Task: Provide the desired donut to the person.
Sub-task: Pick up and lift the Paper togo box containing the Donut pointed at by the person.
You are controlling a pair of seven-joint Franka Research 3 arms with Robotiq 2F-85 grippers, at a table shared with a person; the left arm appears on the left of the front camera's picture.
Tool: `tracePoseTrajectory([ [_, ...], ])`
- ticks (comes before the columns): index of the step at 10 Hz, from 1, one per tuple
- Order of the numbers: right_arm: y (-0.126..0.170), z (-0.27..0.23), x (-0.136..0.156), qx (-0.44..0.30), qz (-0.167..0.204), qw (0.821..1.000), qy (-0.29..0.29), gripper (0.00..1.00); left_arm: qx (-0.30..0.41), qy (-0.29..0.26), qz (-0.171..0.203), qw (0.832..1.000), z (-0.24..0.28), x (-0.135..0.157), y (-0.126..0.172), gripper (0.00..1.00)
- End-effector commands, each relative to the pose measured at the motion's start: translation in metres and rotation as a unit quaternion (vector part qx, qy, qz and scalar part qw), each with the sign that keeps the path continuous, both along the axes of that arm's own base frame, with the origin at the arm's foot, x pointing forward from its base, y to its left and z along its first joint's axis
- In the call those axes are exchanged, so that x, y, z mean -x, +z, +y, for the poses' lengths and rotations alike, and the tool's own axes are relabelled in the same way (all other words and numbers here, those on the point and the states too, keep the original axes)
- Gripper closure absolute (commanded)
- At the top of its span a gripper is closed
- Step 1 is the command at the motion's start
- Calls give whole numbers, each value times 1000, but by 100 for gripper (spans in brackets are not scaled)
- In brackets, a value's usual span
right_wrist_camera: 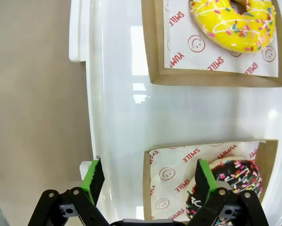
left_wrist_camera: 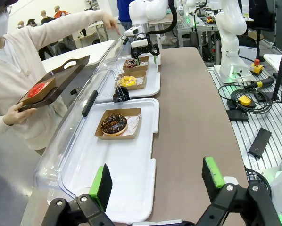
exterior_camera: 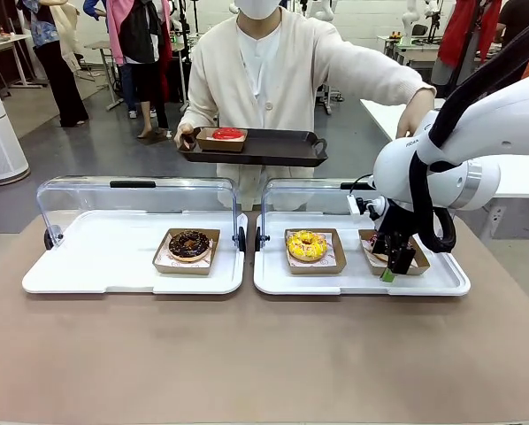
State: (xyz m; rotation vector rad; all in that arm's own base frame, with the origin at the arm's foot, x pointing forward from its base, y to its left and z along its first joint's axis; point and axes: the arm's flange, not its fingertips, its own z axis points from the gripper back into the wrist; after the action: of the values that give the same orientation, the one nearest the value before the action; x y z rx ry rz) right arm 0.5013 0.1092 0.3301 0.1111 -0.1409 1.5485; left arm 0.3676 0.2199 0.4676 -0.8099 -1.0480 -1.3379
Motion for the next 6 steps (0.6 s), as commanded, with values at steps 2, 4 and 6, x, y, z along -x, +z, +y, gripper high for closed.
tracePoseTrajectory([
  [2,-5,5,-7,-18,-1,1000,5,0,3,-1,-3,1000,2,1,2,0],
  [4,-5,6,-7,-17,0,1000,7,0,3,-1,-3,1000,2,1,2,0],
  [6,-6,5,-8,-15,2,1000,6,0,3,-1,-3,1000,2,1,2,0],
])
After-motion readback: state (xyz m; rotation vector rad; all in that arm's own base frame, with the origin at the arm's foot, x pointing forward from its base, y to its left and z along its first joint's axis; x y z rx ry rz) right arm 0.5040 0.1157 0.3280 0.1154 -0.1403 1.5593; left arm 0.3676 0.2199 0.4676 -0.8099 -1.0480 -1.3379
